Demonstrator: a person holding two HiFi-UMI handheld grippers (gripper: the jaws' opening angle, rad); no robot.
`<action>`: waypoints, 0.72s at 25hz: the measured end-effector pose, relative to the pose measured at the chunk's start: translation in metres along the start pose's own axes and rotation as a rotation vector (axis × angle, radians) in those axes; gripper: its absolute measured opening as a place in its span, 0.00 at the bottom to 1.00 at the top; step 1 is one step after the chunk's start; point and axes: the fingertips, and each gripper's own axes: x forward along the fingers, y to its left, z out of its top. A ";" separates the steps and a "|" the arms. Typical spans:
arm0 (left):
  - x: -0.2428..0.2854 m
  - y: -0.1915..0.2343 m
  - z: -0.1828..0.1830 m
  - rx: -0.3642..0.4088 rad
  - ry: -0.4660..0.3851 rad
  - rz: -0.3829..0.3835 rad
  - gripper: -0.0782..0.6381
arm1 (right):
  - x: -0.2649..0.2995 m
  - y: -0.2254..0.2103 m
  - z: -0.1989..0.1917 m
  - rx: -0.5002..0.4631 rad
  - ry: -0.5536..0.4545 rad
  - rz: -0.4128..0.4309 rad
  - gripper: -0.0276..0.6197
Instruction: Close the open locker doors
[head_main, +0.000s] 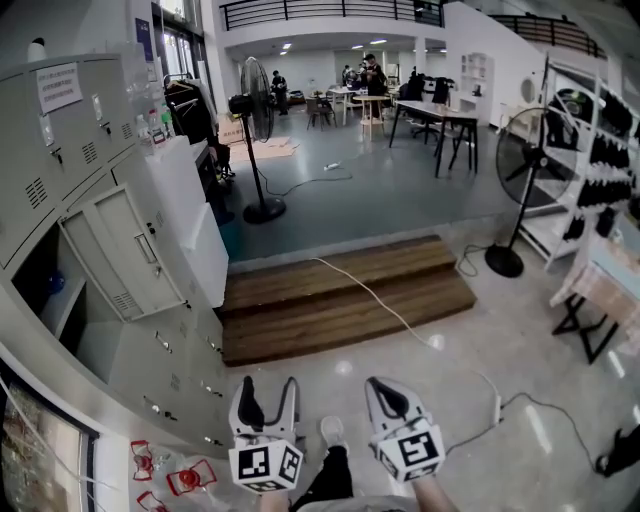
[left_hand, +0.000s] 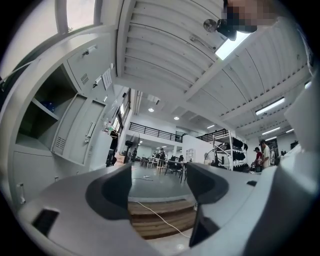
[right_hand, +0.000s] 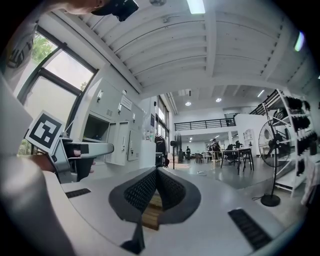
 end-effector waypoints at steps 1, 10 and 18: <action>0.009 -0.001 0.001 0.004 -0.004 -0.011 0.56 | 0.005 -0.004 0.003 -0.001 -0.013 -0.004 0.05; 0.086 0.003 0.005 -0.009 -0.028 -0.063 0.56 | 0.067 -0.039 0.014 -0.009 -0.048 -0.013 0.05; 0.175 0.046 -0.008 0.000 -0.011 -0.030 0.56 | 0.162 -0.068 0.022 -0.033 -0.056 0.021 0.05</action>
